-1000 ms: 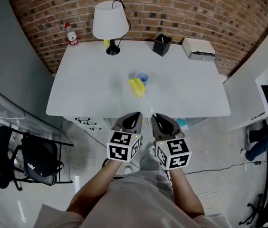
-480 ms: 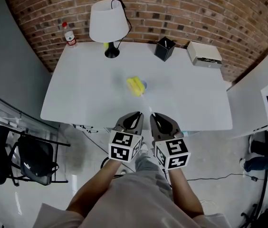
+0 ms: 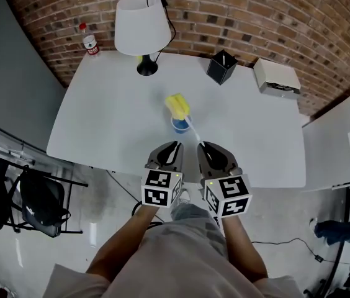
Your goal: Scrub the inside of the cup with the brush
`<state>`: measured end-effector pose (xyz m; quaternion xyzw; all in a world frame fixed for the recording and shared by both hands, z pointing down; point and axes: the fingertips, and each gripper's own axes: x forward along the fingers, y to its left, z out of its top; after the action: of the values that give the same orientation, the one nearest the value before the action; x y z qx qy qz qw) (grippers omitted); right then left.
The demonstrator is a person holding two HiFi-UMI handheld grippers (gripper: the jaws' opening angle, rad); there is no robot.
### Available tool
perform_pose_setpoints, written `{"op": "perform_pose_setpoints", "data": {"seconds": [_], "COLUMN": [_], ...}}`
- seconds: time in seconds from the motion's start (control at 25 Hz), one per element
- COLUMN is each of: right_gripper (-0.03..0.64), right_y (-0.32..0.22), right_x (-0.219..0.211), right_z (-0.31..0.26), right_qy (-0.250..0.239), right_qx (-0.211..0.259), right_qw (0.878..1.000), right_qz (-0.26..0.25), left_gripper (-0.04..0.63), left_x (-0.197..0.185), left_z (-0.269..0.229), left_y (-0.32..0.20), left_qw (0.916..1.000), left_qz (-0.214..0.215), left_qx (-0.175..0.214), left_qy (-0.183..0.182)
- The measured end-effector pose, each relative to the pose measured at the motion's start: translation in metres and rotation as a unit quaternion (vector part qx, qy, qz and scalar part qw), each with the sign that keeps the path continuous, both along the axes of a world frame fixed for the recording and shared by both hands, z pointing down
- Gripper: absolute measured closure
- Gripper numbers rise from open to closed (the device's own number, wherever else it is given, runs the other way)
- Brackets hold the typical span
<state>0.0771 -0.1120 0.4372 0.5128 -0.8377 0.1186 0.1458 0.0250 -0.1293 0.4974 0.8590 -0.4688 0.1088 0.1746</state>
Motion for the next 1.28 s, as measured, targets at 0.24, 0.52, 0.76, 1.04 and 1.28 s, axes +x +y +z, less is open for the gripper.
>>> {"op": "perform_pose_setpoints", "data": {"seconds": [0.24, 0.52, 0.76, 1.04, 1.28], "right_gripper": [0.592, 0.592, 0.592, 0.592, 0.592], "right_y": [-0.023, -0.04, -0.053, -0.065, -0.076], "right_x": [-0.002, -0.003, -0.001, 0.003, 0.01], "right_z": [0.007, 0.014, 0.019, 0.023, 0.023], "right_qy": [-0.002, -0.003, -0.009, -0.009, -0.008], "right_qx": [0.001, 0.003, 0.006, 0.006, 0.004], "right_qw": [1.0, 0.999, 0.999, 0.999, 0.999], "right_qz": [-0.018, -0.033, -0.034, -0.042, -0.042], "left_gripper": [0.55, 0.446, 0.356, 0.301, 0.301], "left_x": [0.004, 0.011, 0.014, 0.023, 0.023], "left_z": [0.027, 0.056, 0.073, 0.082, 0.087], "left_y": [-0.02, -0.039, -0.057, -0.073, -0.087], "left_qw": [0.9997, 0.9986, 0.9976, 0.9965, 0.9957], "left_qz": [0.006, 0.014, 0.013, 0.017, 0.011], "left_qx": [-0.016, -0.032, -0.046, -0.055, -0.06], "left_qy": [-0.017, -0.039, -0.051, -0.06, -0.07]}}
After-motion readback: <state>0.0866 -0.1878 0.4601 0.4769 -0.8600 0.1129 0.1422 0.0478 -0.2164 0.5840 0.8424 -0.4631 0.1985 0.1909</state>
